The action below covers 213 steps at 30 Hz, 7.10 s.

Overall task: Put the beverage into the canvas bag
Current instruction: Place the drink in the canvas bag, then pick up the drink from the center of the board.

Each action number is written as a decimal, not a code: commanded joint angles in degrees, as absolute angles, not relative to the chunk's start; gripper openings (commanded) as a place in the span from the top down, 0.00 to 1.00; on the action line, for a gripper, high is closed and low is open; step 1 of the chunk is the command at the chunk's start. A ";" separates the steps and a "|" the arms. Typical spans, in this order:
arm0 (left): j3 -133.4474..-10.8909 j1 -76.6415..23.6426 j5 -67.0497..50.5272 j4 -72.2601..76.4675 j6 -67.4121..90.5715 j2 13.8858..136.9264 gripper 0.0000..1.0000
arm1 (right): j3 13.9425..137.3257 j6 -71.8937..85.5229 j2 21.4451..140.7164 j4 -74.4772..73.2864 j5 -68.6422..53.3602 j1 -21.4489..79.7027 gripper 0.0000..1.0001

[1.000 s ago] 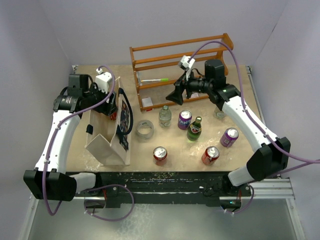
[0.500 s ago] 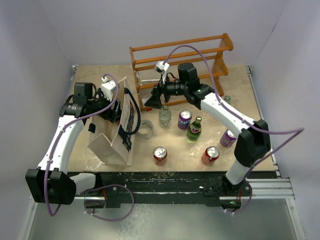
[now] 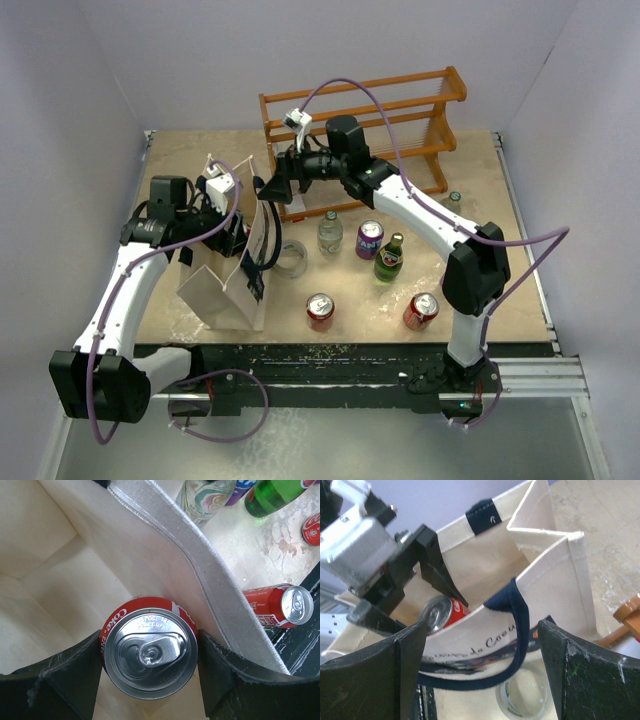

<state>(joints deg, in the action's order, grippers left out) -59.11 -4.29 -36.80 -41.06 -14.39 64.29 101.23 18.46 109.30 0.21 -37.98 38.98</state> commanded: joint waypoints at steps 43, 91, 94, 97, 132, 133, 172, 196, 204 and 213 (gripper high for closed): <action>-57.23 -4.57 -33.21 -10.71 -23.32 69.42 1.00 | 97.82 12.49 104.41 -6.10 -18.72 42.45 1.00; -56.65 -4.48 -44.39 -13.15 -39.72 81.67 0.98 | 96.65 9.07 104.01 -5.01 -24.67 41.31 1.00; -56.62 -4.48 -43.56 -11.00 -37.20 82.35 0.97 | 96.39 8.87 103.90 -4.97 -24.41 41.17 1.00; -55.94 -4.49 -42.13 -8.46 -33.52 82.73 0.96 | 95.94 8.87 103.72 -4.76 -24.26 41.01 1.00; -57.35 -6.47 -36.40 -10.27 -23.02 93.49 0.72 | 92.78 7.44 103.42 -3.50 -21.15 40.30 1.00; -57.32 -6.50 -36.59 -10.16 -22.58 93.41 0.70 | 92.93 7.38 103.50 -3.59 -21.26 40.27 1.00; -70.12 -6.44 -37.85 -27.97 -24.71 82.66 0.01 | 95.52 8.43 105.86 -4.22 -26.34 40.27 0.84; -81.22 -6.41 -30.16 -30.72 -17.33 71.66 0.02 | 103.49 7.79 106.31 -7.24 -33.47 40.30 0.33; -82.68 -6.43 -33.11 -29.52 -13.63 70.04 0.01 | 104.90 2.05 102.21 -10.25 -31.04 40.24 0.26; -86.26 -13.55 -37.84 -39.45 -22.21 70.41 0.01 | 100.42 -3.02 94.87 -14.59 -29.45 34.02 0.24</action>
<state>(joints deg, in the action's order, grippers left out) -83.15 -9.28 -34.98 -34.87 -17.26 71.42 101.47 0.03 101.23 -14.13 -29.50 38.57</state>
